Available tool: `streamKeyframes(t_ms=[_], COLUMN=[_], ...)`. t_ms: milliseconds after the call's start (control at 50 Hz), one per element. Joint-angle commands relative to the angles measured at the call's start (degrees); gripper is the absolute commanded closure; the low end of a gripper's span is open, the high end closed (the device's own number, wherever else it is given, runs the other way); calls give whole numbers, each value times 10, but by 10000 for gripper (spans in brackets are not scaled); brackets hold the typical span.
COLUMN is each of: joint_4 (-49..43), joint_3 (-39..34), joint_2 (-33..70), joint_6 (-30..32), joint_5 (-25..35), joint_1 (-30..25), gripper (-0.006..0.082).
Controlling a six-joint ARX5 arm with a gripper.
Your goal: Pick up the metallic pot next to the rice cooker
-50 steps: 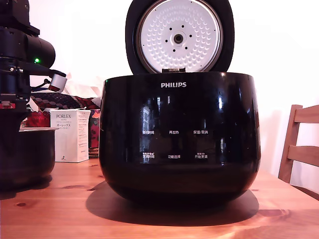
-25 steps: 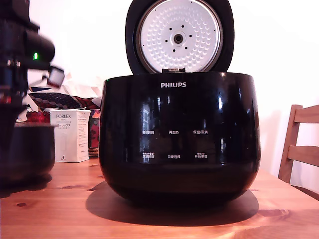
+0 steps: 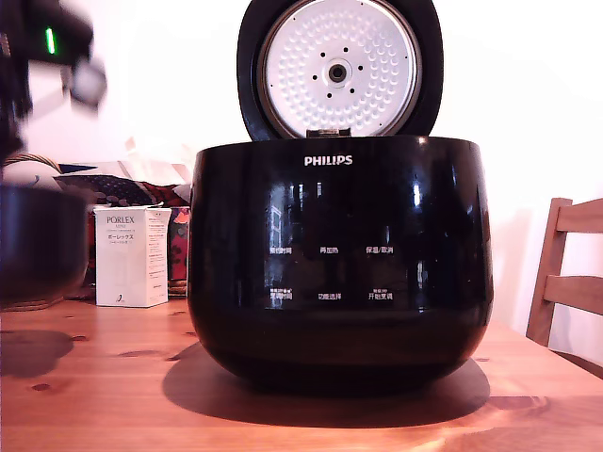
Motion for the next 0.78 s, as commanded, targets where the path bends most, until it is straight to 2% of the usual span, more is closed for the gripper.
streamKeyframes(t_ms=[0, 420, 760], joint_4=[-12, -18, -18], joint_3=[12, 22, 22], joint_2=[-23, -115, -134], joint_6=[-8, -50, -54], joint_5=[-3, -16, -21], joint_1=[-16, -97, -111], gripper=[788, 788, 788])
